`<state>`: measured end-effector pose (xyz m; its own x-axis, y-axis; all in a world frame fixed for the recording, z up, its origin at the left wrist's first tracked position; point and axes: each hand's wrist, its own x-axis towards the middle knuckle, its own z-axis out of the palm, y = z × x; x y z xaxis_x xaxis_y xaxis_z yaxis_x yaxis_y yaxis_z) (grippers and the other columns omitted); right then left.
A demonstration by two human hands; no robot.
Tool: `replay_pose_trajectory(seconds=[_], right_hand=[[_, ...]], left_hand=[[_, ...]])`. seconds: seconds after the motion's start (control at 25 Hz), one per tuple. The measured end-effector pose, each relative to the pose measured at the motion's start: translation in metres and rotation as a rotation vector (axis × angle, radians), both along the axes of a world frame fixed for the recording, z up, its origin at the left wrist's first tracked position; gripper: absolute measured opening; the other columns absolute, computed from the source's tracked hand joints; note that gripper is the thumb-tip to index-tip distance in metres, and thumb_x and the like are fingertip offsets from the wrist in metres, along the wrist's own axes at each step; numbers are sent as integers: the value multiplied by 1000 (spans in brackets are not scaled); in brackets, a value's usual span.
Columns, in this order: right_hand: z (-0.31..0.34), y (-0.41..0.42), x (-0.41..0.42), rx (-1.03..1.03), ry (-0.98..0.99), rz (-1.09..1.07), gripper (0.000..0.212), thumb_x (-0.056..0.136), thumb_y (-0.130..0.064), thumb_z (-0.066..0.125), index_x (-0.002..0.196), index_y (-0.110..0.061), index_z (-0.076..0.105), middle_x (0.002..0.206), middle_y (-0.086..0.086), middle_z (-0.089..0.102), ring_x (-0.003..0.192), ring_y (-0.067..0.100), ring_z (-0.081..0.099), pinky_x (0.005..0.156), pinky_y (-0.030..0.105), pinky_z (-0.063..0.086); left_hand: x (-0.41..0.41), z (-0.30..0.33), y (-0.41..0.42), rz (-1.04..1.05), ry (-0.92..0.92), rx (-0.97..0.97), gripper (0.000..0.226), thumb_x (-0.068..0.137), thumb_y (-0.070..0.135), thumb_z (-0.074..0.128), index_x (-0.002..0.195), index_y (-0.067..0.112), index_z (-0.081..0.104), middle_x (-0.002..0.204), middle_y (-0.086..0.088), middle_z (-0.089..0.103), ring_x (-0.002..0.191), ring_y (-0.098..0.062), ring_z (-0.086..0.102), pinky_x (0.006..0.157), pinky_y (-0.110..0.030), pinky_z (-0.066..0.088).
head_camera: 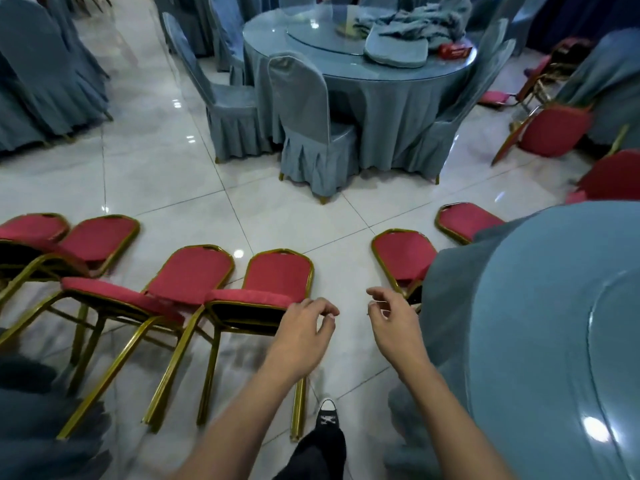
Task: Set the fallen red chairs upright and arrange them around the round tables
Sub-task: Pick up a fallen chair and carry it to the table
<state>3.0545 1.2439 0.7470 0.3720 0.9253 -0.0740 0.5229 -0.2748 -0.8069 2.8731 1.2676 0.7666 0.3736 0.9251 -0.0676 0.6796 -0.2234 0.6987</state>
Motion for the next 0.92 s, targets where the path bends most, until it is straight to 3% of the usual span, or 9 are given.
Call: replay_pose_trajectory(seconds=[0.6,0.8,0.92], right_hand=[[8,303,92,14,5,208,23,99,-17,55,115,-30,65,112,-10,63,100,-3,59,85,20,46],[0,435,122,30,26,357,23,99,-18,54,115,-29,65,113,-9,64,101,1,60,87,24,47],[2,508,139,18,53,442,23,99,-20,53,116,-32,64,113,-12,63,102,1,60,88,25,48]], left_hand=[[89,1,262,219,-7,27,21,102,31,47,113,30,64,111,14,62,103,-9,46,90,-27,39],[124,4,373,333,11,14,23,101,28,47,113,27,66,112,7,65,109,-15,54,99,-36,42],[148,12,431,419,19,0,23,101,30,46,115,29,65,112,9,63,109,-14,50,99,-34,43]])
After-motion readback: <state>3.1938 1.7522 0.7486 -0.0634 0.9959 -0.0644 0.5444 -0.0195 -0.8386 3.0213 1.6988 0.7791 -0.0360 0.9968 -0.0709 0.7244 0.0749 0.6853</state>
